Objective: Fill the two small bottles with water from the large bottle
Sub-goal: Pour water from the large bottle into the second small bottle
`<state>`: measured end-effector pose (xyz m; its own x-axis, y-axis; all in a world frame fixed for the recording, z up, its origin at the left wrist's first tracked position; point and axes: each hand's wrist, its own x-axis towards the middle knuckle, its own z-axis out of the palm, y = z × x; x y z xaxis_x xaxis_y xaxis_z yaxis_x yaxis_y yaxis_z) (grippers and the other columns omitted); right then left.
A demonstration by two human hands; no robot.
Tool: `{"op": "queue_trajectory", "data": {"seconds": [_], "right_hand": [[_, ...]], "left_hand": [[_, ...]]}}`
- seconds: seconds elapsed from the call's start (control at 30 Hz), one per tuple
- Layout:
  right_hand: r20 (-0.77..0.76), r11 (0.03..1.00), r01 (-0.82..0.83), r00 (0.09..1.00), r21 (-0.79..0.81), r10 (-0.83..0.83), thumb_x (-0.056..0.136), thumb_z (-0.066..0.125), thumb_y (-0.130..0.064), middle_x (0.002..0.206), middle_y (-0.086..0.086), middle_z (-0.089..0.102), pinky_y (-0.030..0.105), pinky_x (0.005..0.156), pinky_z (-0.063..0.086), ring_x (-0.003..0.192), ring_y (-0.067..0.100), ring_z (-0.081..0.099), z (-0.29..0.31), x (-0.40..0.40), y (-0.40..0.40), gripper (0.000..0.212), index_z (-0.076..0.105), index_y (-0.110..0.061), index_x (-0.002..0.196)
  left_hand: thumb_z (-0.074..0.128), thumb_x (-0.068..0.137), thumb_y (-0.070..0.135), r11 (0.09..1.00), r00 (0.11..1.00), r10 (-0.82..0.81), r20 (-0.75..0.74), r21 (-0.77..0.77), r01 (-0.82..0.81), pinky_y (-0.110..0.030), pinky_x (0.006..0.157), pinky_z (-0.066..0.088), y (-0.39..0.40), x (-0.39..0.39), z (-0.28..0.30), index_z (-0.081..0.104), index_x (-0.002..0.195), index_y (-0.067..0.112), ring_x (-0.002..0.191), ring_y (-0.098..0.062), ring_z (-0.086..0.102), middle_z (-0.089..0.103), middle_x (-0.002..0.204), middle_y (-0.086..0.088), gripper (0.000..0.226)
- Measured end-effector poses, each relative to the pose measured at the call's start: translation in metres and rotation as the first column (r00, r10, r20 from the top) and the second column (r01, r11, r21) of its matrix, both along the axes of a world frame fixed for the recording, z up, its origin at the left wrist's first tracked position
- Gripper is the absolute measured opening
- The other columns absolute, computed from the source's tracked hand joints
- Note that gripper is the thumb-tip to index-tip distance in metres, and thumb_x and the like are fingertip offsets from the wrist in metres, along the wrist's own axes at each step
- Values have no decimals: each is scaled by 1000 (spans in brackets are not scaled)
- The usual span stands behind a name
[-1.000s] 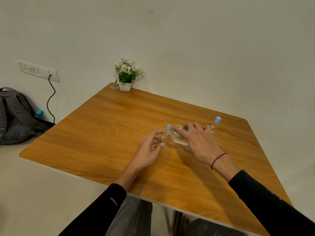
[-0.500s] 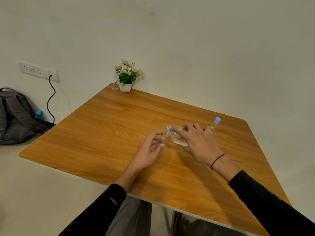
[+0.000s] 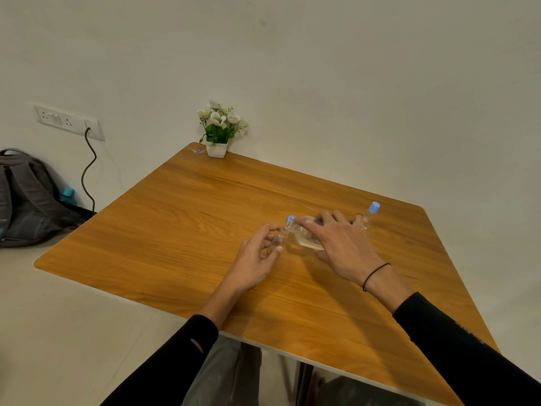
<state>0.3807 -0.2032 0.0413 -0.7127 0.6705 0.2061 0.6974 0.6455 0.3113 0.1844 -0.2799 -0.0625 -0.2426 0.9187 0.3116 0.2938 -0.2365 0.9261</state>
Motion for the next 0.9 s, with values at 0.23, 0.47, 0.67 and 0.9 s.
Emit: {"op": "queue_trajectory", "data": {"seconds": [0.23, 0.47, 0.67, 0.9], "right_hand": [[7, 1000, 0, 1000, 9, 0, 94, 71, -39, 133, 0, 55, 49, 87, 41, 114, 24, 52, 2, -2, 0, 76, 24, -51, 153], [7, 1000, 1, 1000, -2, -1, 97, 66, -38, 136, 0, 53, 49, 89, 41, 115, 23, 50, 3, -2, 1, 73, 23, -52, 154], [8, 1000, -1, 1000, 3, 1, 95, 69, -38, 136, 1, 53, 50, 88, 40, 115, 24, 50, 2, -2, 0, 74, 25, -51, 154], [5, 1000, -7, 1000, 2, 7, 93, 72, -38, 132, 1, 54, 50, 87, 40, 113, 25, 51, 2, -2, 1, 77, 25, -52, 152]], "left_hand": [[68, 103, 3, 1000, 1000, -5, -2, -6, 5, -30, 82, 65, 0, -1, 1, 60, 146, 21, 112, -3, 72, 69, 116, 13, 47], [68, 104, 4, 1000, 1000, -7, 8, -4, 7, -37, 82, 65, 0, -1, 1, 60, 145, 20, 112, -14, 73, 71, 119, 4, 44], [69, 104, 4, 1000, 1000, -6, 7, -1, 6, -34, 81, 65, 2, -1, -1, 58, 138, 34, 108, -10, 73, 70, 115, 8, 47], [68, 103, 3, 1000, 1000, -7, 5, 12, 7, -32, 80, 66, 4, -1, -4, 60, 141, 27, 105, -5, 73, 71, 115, 9, 45]]}}
